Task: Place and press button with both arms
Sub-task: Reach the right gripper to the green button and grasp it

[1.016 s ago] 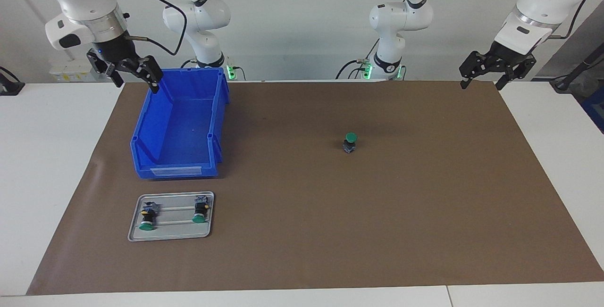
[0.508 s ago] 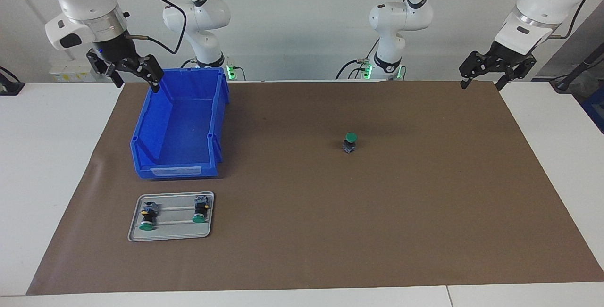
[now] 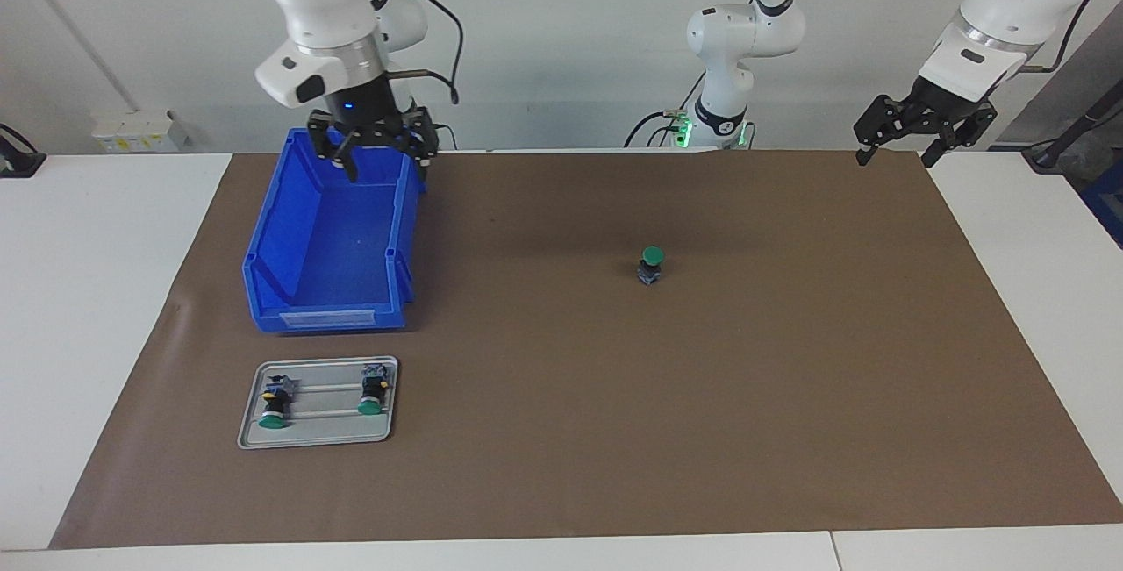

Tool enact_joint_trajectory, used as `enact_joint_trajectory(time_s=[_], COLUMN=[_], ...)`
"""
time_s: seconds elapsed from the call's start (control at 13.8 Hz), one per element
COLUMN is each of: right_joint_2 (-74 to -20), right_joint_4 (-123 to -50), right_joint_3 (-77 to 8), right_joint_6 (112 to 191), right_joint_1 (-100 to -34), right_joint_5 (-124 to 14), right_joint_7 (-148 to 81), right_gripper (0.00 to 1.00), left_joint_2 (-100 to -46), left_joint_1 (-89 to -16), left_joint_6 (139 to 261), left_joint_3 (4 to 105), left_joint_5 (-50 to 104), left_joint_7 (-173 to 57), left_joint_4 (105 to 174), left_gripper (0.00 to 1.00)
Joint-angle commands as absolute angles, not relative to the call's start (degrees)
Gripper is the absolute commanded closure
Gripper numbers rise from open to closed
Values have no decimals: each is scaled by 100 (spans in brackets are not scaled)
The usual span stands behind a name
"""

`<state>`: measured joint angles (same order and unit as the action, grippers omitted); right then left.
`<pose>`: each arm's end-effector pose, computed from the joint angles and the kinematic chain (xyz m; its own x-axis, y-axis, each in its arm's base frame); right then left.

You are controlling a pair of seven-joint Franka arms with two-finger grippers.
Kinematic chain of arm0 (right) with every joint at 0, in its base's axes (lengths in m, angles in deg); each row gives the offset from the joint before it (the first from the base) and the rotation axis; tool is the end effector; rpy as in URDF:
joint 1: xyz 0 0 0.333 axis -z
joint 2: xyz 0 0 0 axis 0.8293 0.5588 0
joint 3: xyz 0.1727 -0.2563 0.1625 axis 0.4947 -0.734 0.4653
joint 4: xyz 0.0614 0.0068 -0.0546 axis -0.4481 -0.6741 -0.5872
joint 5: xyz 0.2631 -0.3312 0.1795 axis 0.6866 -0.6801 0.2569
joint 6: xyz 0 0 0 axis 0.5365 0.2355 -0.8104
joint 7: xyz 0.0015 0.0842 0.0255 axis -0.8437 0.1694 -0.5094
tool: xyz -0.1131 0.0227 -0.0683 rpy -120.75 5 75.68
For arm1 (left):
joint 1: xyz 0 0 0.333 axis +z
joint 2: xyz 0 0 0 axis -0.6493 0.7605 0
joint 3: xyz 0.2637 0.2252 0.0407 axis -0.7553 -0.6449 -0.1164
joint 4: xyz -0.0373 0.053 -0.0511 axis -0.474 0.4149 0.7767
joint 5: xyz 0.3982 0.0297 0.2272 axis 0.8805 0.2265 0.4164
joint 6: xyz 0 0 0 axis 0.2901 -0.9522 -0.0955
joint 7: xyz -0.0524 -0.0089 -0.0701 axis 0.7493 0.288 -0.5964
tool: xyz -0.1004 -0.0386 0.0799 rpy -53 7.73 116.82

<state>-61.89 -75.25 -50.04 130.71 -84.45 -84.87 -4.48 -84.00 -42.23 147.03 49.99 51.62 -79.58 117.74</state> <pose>0.5981 0.2191 0.6193 0.9978 -0.0204 0.0630 -0.0181 -0.9992 -0.0368 0.6100 -0.0054 0.6592 0.9936 -0.1119 -0.0127 -0.1116 -0.9936 0.0196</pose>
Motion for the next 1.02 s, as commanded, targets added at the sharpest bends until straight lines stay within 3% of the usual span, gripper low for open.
enact_joint_trajectory(time_s=[0.0,0.36,0.94], right_joint_2=[-5851,-4481,-2941], right_joint_4=[-7518,-6860,-6744], right_joint_3=[-5026,-5017,-5017], right_joint_6=[13578,14807,16839], right_joint_1=[-9063,-10355,-11087], right_joint_5=[-8332,-8332,-8744], right_joint_7=[226,1784,1742], right_gripper=[0,0,0], left_joint_2=[-8542,-8542,-8542], left_joint_1=[-4163,-4163,-4163], left_joint_6=[14696,14696,14696], left_joint_3=[5048,5048,5048], left_joint_5=[5274,5274,5274], left_joint_7=[-7941,-7941,-7941], left_joint_4=[11932,11932,11932], left_gripper=[0,0,0])
